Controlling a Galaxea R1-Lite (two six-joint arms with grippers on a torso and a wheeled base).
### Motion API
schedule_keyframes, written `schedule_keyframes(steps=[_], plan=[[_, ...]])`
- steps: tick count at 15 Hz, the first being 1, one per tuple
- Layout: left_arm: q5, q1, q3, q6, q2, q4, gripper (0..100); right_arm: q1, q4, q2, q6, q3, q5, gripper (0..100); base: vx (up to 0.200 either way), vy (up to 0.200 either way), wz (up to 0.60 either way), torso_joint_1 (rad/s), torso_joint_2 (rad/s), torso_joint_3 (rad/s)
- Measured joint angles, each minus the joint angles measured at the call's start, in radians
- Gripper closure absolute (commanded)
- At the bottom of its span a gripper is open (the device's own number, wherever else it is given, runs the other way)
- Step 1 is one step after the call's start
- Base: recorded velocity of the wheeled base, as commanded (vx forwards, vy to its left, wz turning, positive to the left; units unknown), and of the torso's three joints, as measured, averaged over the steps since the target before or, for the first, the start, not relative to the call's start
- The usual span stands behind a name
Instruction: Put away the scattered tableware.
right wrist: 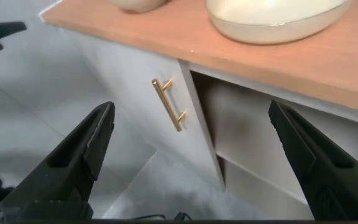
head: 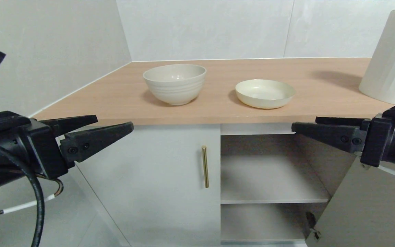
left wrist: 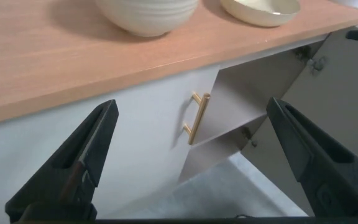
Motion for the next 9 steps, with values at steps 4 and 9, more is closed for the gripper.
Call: schedule_keyframes(steps=[4,9], plan=[[-0.001,-0.001,0.001,0.000,0.004,-0.001,0,0.002,-0.002,0.000,-0.001,0.000,0.000,0,0.000,0.000,0.00,0.093,-0.52,-0.351],[-0.001,-0.001,0.003,0.001,0.025,0.000,0,0.000,0.000,0.008,-0.003,-0.018,0.001,0,0.000,0.000,0.00,0.140,-0.47,-0.334]])
